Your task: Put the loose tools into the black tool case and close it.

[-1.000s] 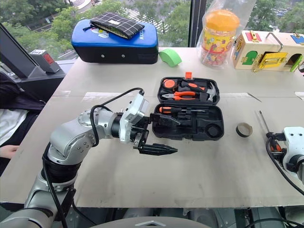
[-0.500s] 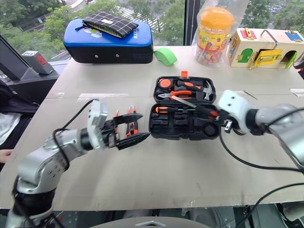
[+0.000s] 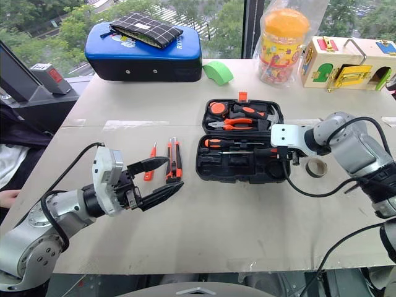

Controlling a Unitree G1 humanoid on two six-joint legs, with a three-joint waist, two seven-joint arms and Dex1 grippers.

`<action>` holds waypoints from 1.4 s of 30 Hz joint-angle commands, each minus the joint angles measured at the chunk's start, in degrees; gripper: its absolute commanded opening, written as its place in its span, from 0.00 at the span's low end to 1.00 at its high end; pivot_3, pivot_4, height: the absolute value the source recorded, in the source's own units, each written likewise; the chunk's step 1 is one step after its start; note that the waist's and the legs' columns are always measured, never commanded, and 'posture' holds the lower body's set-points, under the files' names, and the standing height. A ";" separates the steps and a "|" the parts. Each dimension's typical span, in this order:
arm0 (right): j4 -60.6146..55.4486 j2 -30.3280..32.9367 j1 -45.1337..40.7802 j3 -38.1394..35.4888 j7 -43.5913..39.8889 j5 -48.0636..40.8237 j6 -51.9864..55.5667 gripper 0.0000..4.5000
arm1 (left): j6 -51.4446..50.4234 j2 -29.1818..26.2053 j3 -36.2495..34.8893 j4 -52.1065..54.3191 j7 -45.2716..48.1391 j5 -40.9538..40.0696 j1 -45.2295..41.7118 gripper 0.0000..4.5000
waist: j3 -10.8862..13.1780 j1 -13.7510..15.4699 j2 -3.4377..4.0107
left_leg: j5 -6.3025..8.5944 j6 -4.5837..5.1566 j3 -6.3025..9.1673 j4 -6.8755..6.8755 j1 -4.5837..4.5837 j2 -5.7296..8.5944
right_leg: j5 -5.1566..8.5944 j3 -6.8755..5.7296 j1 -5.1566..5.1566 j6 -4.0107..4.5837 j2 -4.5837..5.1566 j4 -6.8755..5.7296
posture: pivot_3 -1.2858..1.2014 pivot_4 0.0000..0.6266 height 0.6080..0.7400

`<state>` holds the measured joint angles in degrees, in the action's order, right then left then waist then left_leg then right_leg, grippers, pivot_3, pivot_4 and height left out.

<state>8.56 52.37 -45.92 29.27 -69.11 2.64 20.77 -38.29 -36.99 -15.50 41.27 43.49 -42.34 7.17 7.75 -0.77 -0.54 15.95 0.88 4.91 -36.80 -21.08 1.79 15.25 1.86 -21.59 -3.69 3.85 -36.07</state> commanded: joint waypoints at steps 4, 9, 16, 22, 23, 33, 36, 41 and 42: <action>6.75 -4.51 -2.82 -1.85 -2.59 1.32 2.22 0.15 | 2.51 -0.33 -1.91 2.09 -1.42 -0.97 0.60 1.00 | -0.02 -0.25 -0.03 | 0.00 0.01 -0.07 0.00 0.09 -0.04 | -0.06 0.10 0.01 0.09 -0.06 -0.02 | 0.52 0.24 1.00; 6.59 -3.87 -2.85 -2.19 -5.32 2.76 1.22 0.15 | 3.22 -1.15 -1.95 1.48 -1.10 -1.13 0.79 1.00 | -0.01 0.20 0.01 | 0.00 -0.01 -0.03 0.07 0.06 -0.04 | -0.07 0.09 -0.02 0.11 -0.04 0.00 | 0.52 0.24 1.00; 9.15 -4.45 -3.34 -1.19 -8.13 5.13 -1.49 0.15 | 3.76 -1.84 -0.66 0.88 -1.45 -0.71 -0.21 1.00 | -0.01 0.43 0.01 | -0.02 -0.08 0.04 0.33 -0.01 -0.02 | -0.06 -0.02 -0.08 0.11 0.04 0.21 | 0.52 0.24 1.00; 9.96 -5.07 -3.92 -3.59 -9.01 4.36 -2.15 0.63 | 3.78 -2.12 -0.63 0.80 -1.40 -0.75 -0.03 1.00 | -0.01 0.55 0.01 | -0.02 -0.09 0.06 0.34 -0.01 0.00 | -0.06 -0.27 -0.07 0.11 0.08 0.23 | 0.52 0.24 1.00; 8.92 -4.59 -3.75 -4.43 -10.03 3.63 -1.93 0.63 | 3.72 -2.06 -0.53 0.88 -1.55 -0.77 -0.06 1.00 | -0.01 0.55 0.02 | -0.02 -0.10 0.07 0.34 -0.02 0.00 | -0.06 -0.28 -0.08 0.11 0.08 0.23 | 0.52 0.24 1.00; -3.71 -10.17 0.92 -22.08 -4.79 -14.56 20.66 0.35 | 4.01 -1.84 -0.40 0.13 -1.62 -0.41 0.23 1.00 | 0.07 0.09 0.14 | -0.01 -0.09 0.03 0.36 0.00 -0.02 | -0.07 -0.22 -0.08 0.11 0.10 0.19 | 0.52 0.24 1.00; -7.84 -15.82 5.02 -28.47 4.26 -17.89 25.35 0.06 | 4.27 -1.50 0.01 0.14 -2.02 0.09 0.55 1.00 | 0.04 0.15 0.10 | -0.01 -0.09 0.13 0.38 -0.02 -0.04 | -0.07 -0.12 -0.08 0.11 0.09 0.18 | 0.52 0.24 1.00; -12.39 -21.63 13.32 -26.36 21.99 -10.40 23.73 0.02 | 4.25 -1.34 -0.31 0.33 -2.71 -0.06 0.83 1.00 | 0.05 0.46 0.15 | -0.03 -0.14 0.13 0.39 -0.13 0.01 | -0.07 -0.11 -0.19 0.11 0.13 0.16 | 0.52 0.24 1.00; -12.60 -21.97 14.88 -24.68 24.31 -8.50 22.97 0.02 | 4.27 -1.34 -0.28 0.43 -2.82 -0.02 1.00 1.00 | 0.02 0.53 0.14 | -0.04 -0.14 0.13 0.39 -0.13 0.03 | -0.07 -0.12 -0.19 0.11 0.14 0.16 | 0.52 0.24 1.00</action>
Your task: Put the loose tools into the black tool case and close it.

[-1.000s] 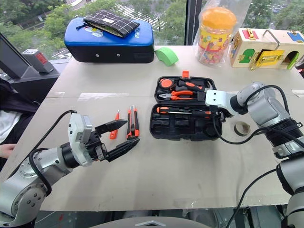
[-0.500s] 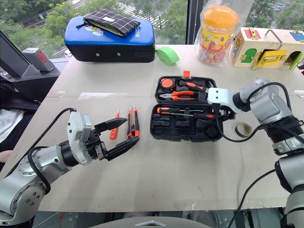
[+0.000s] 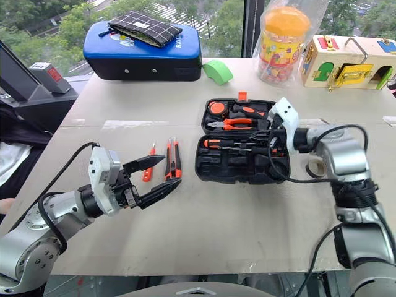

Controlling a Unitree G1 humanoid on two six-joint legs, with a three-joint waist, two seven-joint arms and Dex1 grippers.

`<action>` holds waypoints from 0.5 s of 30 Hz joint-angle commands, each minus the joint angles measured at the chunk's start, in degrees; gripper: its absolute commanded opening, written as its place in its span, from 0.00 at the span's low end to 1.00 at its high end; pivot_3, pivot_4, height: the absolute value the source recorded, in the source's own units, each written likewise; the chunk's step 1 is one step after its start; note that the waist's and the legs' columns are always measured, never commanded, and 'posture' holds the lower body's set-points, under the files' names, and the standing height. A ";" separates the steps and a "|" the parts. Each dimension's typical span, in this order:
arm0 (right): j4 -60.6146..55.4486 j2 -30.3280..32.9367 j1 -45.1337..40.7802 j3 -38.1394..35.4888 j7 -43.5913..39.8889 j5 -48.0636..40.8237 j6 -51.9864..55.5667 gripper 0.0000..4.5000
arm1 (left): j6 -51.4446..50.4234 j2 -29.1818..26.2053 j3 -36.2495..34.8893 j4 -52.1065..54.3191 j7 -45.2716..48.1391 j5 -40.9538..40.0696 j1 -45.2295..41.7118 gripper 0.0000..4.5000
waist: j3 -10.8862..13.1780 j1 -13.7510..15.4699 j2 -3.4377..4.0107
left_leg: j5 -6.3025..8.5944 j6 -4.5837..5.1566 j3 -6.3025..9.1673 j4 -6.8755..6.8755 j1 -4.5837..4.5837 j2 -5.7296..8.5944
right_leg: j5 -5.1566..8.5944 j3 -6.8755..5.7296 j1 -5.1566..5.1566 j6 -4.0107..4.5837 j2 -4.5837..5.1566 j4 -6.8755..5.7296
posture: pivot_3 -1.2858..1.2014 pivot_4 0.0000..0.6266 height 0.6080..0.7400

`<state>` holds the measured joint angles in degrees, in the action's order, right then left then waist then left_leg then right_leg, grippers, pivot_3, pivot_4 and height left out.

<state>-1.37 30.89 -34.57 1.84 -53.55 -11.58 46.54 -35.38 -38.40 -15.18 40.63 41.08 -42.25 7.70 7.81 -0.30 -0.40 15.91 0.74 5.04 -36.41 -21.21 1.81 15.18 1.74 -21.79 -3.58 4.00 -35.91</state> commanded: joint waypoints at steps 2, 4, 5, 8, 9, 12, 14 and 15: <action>-2.76 -0.06 6.70 7.20 10.57 8.86 -4.21 0.02 | 1.57 0.25 -0.40 1.18 -0.82 0.27 1.04 1.00 | -0.04 0.03 0.00 | 0.00 0.00 -0.03 0.00 0.01 0.02 | 0.00 -0.02 0.00 0.00 0.00 0.00 | 0.52 0.24 1.00; -2.24 0.89 9.30 11.37 10.88 11.30 -5.97 0.02 | 2.10 0.80 -0.02 1.13 -1.69 1.42 1.89 1.00 | -0.22 -0.19 0.13 | -0.01 -0.01 -0.14 0.00 0.08 0.03 | 0.00 -0.07 0.01 0.00 -0.01 0.00 | 0.52 0.24 1.00; -1.61 1.72 10.32 13.41 10.80 12.89 -8.37 0.02 | 2.60 1.62 0.52 1.03 -2.77 2.49 2.70 1.00 | -0.31 -0.28 0.04 | 0.00 0.00 -0.16 0.00 0.18 0.02 | 0.00 -0.07 0.09 0.00 -0.02 -0.01 | 0.52 0.24 1.00; 0.11 2.42 11.68 15.19 11.44 15.44 -15.29 0.02 | 4.00 4.37 1.49 0.42 -6.16 5.40 4.44 1.00 | -0.58 -0.22 -0.27 | 0.02 0.03 -0.15 0.02 0.37 0.00 | 0.01 -0.11 0.22 0.00 -0.07 0.01 | 0.52 0.24 1.00; -0.35 2.35 12.14 14.66 12.00 15.76 -17.13 0.02 | 4.16 5.30 1.65 0.30 -7.38 6.08 5.01 1.00 | -0.62 -0.18 -0.34 | 0.03 0.04 -0.12 0.02 0.36 0.00 | 0.01 -0.13 0.22 0.00 -0.07 0.01 | 0.52 0.24 1.00; -7.58 0.89 13.40 8.85 12.79 11.97 -23.05 0.02 | 5.36 9.40 1.00 -0.19 -14.12 10.09 6.14 1.00 | -0.68 -0.01 -0.43 | 0.03 0.05 -0.12 0.01 0.35 0.00 | 0.01 -0.13 0.23 0.00 -0.07 0.01 | 0.52 0.24 1.00; -15.11 -0.56 14.94 3.99 8.85 2.91 -22.83 0.02 | 5.66 11.79 0.72 -0.56 -19.16 13.71 6.29 1.00 | -0.61 -0.07 -0.35 | 0.02 0.04 -0.12 0.00 0.28 0.00 | 0.01 -0.11 0.21 -0.01 -0.07 -0.01 | 0.52 0.24 1.00; -18.44 -0.49 16.22 1.82 6.82 -0.93 -22.93 0.02 | 5.25 12.54 0.92 -0.80 -21.18 15.26 6.35 1.00 | -0.56 -0.13 -0.26 | 0.02 0.04 -0.09 0.00 0.21 -0.03 | 0.00 -0.10 0.16 -0.01 -0.09 -0.01 | 0.52 0.24 1.00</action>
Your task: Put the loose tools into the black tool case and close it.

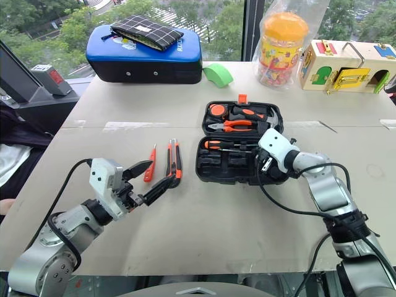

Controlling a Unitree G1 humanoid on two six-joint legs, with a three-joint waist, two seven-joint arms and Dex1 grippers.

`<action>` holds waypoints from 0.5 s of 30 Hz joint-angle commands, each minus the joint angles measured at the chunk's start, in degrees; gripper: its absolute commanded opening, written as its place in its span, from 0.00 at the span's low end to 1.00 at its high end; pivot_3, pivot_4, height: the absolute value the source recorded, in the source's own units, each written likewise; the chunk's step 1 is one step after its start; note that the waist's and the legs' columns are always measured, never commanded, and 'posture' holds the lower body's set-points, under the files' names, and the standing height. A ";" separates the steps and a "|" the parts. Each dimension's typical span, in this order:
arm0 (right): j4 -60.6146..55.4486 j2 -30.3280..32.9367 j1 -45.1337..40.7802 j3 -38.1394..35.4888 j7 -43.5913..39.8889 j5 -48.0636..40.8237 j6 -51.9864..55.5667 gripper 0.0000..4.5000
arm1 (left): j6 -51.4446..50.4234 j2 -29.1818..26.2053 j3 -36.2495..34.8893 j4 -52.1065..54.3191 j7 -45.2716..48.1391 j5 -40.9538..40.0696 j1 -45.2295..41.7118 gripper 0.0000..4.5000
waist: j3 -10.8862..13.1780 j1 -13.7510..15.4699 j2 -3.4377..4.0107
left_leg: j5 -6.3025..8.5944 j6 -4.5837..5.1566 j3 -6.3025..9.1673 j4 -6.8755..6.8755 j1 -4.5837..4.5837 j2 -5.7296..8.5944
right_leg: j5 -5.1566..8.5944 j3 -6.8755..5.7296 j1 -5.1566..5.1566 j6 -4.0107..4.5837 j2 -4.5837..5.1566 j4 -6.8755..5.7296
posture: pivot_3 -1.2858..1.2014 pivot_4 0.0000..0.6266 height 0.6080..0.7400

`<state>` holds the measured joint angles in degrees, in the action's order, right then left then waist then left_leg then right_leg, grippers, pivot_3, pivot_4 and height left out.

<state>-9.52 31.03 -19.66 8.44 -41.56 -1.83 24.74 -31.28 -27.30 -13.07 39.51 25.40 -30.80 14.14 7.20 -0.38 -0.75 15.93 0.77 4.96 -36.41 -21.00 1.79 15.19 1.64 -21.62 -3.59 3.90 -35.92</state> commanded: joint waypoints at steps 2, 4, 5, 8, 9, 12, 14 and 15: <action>-16.24 3.04 4.46 -6.79 -13.99 -20.16 2.23 0.16 | -0.25 3.29 -0.95 -0.73 -9.62 6.14 -0.49 1.00 | 0.15 -0.14 0.24 | 0.01 0.02 0.01 0.00 -0.03 -0.03 | 0.00 0.03 -0.02 0.00 -0.02 0.00 | 0.52 0.24 1.00; -19.04 5.53 5.59 -8.92 -16.85 -25.43 5.12 0.31 | -1.83 5.17 -0.51 -1.78 -13.33 7.83 -1.62 1.00 | 0.19 0.15 0.31 | 0.12 0.21 0.04 0.00 -0.07 -0.01 | 0.00 0.00 0.00 -0.01 0.01 0.05 | 0.52 0.24 1.00; -20.17 7.29 6.09 -10.13 -18.05 -27.52 6.01 0.43 | -2.23 5.85 0.23 -2.17 -15.08 9.42 -2.44 1.00 | 0.20 0.28 0.26 | 0.14 0.24 0.06 0.00 -0.06 0.01 | 0.00 -0.04 0.02 -0.01 0.04 0.05 | 0.52 0.24 1.00; -22.34 11.09 6.96 -13.31 -19.78 -31.62 7.47 0.73 | -4.32 7.41 1.97 -3.28 -18.28 11.83 -5.09 1.00 | 0.23 0.66 0.21 | 0.14 0.25 0.07 -0.06 -0.05 0.03 | -0.01 -0.11 0.05 0.00 0.03 0.01 | 0.52 0.24 1.00; -22.90 11.88 6.94 -14.16 -19.80 -33.06 8.17 0.83 | -4.90 7.49 2.46 -3.78 -18.75 12.54 -5.87 1.00 | 0.24 0.91 0.20 | 0.14 0.25 0.07 -0.08 -0.04 0.04 | -0.01 -0.12 0.06 0.00 0.03 0.00 | 0.52 0.24 1.00; -25.18 14.69 6.89 -16.22 -20.76 -37.07 9.80 0.99 | -7.08 8.82 3.47 -6.39 -21.32 14.62 -8.57 1.00 | 0.23 1.18 0.20 | 0.14 0.25 0.05 -0.13 -0.03 0.05 | -0.01 -0.10 0.06 0.01 0.02 -0.03 | 0.52 0.24 1.00; -25.94 15.62 6.88 -17.25 -20.67 -38.40 9.82 0.99 | -7.35 9.14 5.53 -8.86 -21.44 16.14 -9.95 1.00 | 0.23 1.20 0.20 | 0.14 0.25 0.06 -0.12 -0.03 0.05 | -0.02 -0.13 0.06 0.00 0.00 -0.04 | 0.52 0.24 1.00; -26.06 16.12 7.03 -17.53 -20.70 -38.41 9.48 0.99 | -8.16 9.29 6.46 -10.44 -21.67 16.84 -10.51 1.00 | 0.23 1.20 0.19 | 0.14 0.25 0.07 -0.11 -0.04 0.05 | -0.01 -0.14 0.06 0.00 -0.01 -0.03 | 0.52 0.24 1.00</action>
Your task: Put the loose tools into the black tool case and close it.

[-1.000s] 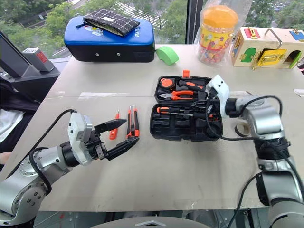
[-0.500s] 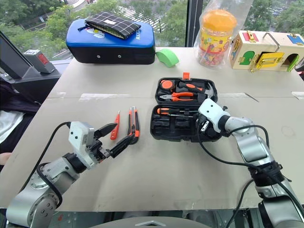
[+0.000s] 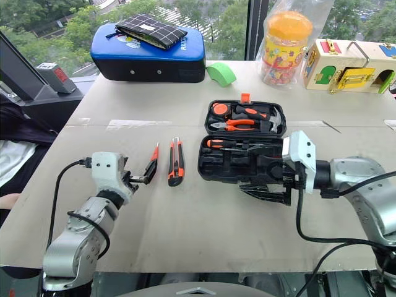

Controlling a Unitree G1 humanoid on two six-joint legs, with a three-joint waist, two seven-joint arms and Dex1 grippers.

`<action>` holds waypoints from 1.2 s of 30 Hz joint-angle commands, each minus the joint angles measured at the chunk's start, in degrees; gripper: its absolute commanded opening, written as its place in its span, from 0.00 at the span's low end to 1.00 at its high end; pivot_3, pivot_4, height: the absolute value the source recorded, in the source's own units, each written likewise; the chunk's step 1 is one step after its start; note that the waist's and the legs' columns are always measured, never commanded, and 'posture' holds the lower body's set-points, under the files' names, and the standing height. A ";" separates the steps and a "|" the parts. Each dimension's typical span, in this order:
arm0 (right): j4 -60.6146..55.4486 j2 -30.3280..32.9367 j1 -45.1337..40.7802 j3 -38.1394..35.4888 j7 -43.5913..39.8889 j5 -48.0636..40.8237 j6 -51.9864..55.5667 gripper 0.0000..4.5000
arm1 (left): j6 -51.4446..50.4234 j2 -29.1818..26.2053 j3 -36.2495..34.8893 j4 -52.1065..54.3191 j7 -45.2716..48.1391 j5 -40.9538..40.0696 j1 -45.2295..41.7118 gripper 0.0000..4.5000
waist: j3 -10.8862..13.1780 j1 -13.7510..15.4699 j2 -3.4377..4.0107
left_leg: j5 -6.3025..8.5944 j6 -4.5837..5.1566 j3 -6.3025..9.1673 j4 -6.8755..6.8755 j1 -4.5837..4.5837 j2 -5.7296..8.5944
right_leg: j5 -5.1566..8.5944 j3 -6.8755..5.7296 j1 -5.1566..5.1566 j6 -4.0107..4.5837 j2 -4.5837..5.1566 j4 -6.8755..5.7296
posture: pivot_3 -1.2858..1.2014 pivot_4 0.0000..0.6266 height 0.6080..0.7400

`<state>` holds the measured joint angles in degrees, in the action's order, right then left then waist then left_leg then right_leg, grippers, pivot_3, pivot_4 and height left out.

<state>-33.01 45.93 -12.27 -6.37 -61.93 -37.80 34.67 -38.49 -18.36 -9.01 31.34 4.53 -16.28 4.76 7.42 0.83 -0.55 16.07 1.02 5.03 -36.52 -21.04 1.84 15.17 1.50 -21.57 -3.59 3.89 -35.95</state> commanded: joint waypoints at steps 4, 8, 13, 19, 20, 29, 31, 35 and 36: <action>-2.70 2.19 0.04 -3.24 0.36 -3.10 -0.60 1.00 | -1.22 1.85 3.13 -5.91 -0.13 2.25 -1.67 0.71 | 0.01 0.00 -0.04 | 0.00 -0.01 0.00 0.00 -0.04 -0.02 | 0.01 0.00 -0.03 -0.01 -0.03 0.03 | 0.52 0.24 1.00; -3.21 3.00 2.17 -4.14 0.36 -1.91 -2.71 1.00 | 0.23 2.11 4.47 -8.31 1.60 3.07 -1.45 0.29 | -0.01 0.26 -0.01 | -0.01 -0.01 0.02 0.00 -0.03 -0.02 | 0.01 -0.04 0.00 -0.01 0.04 0.03 | 0.52 0.24 1.00; -4.56 2.66 4.47 -5.70 2.44 -1.85 -3.96 1.00 | 8.70 -0.54 2.02 -6.71 8.36 1.66 -1.78 0.10 | 0.00 0.29 -0.01 | -0.01 -0.01 -0.03 -0.02 -0.04 0.02 | 0.00 0.01 0.00 -0.01 0.10 0.03 | 0.52 0.24 1.00; -8.00 3.05 11.78 -11.89 5.39 -2.34 -4.00 1.00 | 12.46 -14.20 6.51 -6.13 37.42 -8.59 -12.67 0.10 | 0.02 0.64 -0.05 | -0.16 -0.27 0.19 -0.05 -0.22 0.01 | 0.01 -0.24 -0.05 0.01 0.09 0.03 | 0.52 0.24 1.00; -8.58 3.15 12.97 -12.89 5.66 -2.10 -4.31 1.00 | 12.93 -16.08 8.09 -7.39 40.83 -8.60 -14.37 0.10 | 0.02 0.71 -0.02 | -0.15 -0.27 0.17 -0.04 -0.22 0.02 | 0.01 -0.26 -0.05 0.01 0.09 0.05 | 0.52 0.24 1.00; -11.64 3.67 26.93 -26.73 4.97 -3.11 -3.85 1.00 | 38.21 -14.66 28.47 -50.48 65.00 9.39 -45.47 0.10 | 0.08 0.32 -0.02 | -0.06 -0.04 0.10 -0.19 -0.19 0.12 | 0.01 -0.24 0.01 -0.01 -0.30 -0.01 | 0.52 0.24 1.00; -12.29 3.22 29.05 -28.51 5.34 -3.60 -3.80 1.00 | 43.67 -12.15 30.46 -59.67 65.79 12.83 -50.86 0.10 | 0.08 0.08 -0.02 | -0.05 -0.03 0.12 -0.46 -0.43 0.17 | 0.01 -0.48 0.00 -0.02 -0.43 -0.02 | 0.52 0.24 1.00; -14.03 2.02 32.37 -30.12 6.70 -3.83 -4.06 1.00 | 49.57 -8.81 32.25 -71.27 68.84 16.35 -57.03 0.10 | 0.09 -0.57 -0.04 | 0.04 0.13 0.20 -0.62 -0.53 0.14 | 0.01 -0.38 -0.05 -0.05 -0.48 -0.02 | 0.52 0.24 1.00; -14.47 1.71 33.23 -30.19 6.84 -3.67 -4.29 1.00 | 50.70 -8.23 32.41 -72.86 70.11 16.59 -57.81 0.10 | 0.10 -0.55 -0.06 | 0.04 0.13 0.22 -0.63 -0.53 0.11 | 0.02 -0.35 -0.05 -0.07 -0.50 -0.03 | 0.52 0.24 1.00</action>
<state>-45.16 48.12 20.17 -34.75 -55.58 -40.84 31.10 9.11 -26.75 22.72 -38.78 71.93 -1.13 -51.53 7.53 0.28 -0.61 16.11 1.16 5.32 -37.17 -21.59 1.92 15.19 1.09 -21.63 -3.66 3.36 -35.98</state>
